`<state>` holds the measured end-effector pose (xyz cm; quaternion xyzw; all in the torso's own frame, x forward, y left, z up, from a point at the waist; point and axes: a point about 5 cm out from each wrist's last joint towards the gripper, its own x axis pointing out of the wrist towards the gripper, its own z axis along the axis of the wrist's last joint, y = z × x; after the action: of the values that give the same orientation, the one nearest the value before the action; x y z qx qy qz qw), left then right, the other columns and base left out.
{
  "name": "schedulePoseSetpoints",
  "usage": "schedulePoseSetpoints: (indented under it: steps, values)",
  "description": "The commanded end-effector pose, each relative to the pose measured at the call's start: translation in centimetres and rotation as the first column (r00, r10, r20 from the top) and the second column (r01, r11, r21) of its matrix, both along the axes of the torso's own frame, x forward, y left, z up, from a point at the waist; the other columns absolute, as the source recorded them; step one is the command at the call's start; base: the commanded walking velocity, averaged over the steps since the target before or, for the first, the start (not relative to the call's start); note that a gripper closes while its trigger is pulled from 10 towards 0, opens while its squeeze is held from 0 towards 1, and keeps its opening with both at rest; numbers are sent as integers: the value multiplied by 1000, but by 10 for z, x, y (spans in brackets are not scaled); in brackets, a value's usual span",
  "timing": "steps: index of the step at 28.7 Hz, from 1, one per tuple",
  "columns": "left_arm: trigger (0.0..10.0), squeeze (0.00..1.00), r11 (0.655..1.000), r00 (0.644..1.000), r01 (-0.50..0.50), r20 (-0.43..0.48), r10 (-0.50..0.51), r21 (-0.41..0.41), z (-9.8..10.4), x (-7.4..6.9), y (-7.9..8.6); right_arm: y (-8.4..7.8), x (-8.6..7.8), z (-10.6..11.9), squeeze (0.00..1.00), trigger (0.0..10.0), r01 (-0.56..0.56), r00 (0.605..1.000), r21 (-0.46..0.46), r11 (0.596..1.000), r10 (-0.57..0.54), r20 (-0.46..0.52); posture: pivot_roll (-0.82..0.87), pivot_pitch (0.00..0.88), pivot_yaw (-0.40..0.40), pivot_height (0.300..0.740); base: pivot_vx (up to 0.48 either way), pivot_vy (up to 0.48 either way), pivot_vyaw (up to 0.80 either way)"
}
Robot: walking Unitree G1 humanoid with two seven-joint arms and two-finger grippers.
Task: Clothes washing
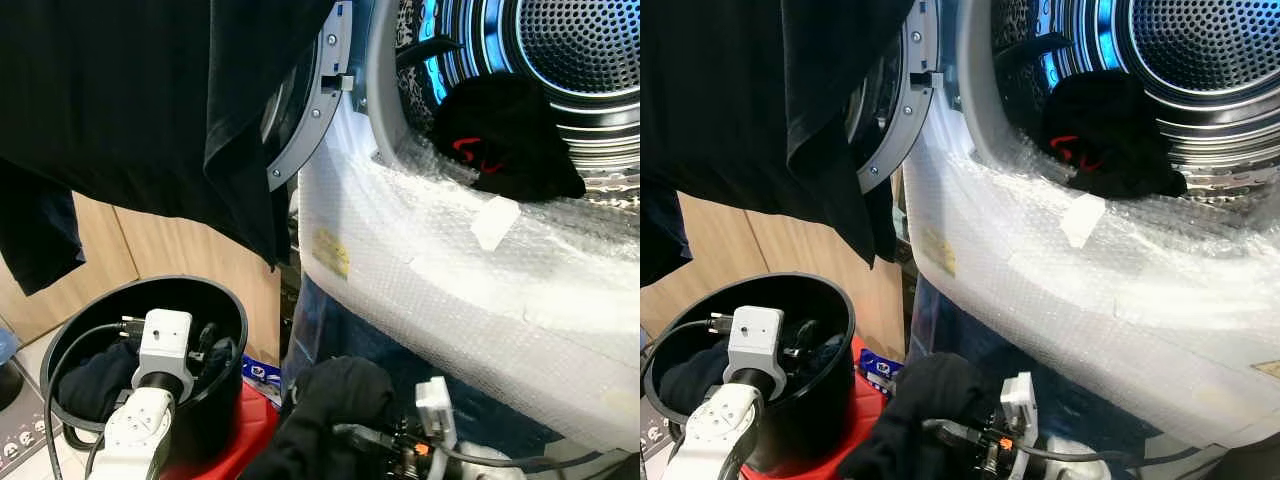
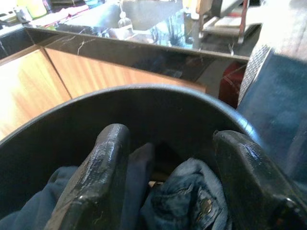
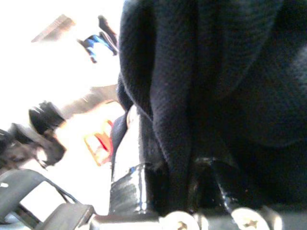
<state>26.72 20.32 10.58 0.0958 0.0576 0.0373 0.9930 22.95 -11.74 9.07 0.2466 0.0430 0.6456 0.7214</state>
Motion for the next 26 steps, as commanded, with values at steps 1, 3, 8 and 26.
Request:
schedulePoseSetpoints:
  steps: [1, 3, 8, 26]
  values:
    - [10000, 0, 1000, 1000, -19, -8, 19, 6, -5, -3, 5, 4, 4, 51, 0, 0, -77, 988, 146, 986, 56, 144, 94, 0, -37, 740, 0, 0, 0]
    - [10000, 0, 1000, 1000, -27, -9, 27, 9, -6, -3, 6, 5, 7, 84, 0, 0, -113, 973, 233, 966, 60, 223, 91, 0, -35, 740, 0, 0, 0]
    - [10000, 0, 999, 999, -31, -19, 31, -8, -10, -1, 5, -3, 33, 178, 0, 0, -138, 895, 459, 878, -88, 437, 89, 0, -30, 740, 0, 0, 0]
    - [10000, 0, 1000, 999, -19, -42, 18, -24, -19, -5, -7, -46, 123, 305, 0, 0, 243, 674, 640, 729, -601, 428, 105, 0, -35, 740, 0, 0, 0]
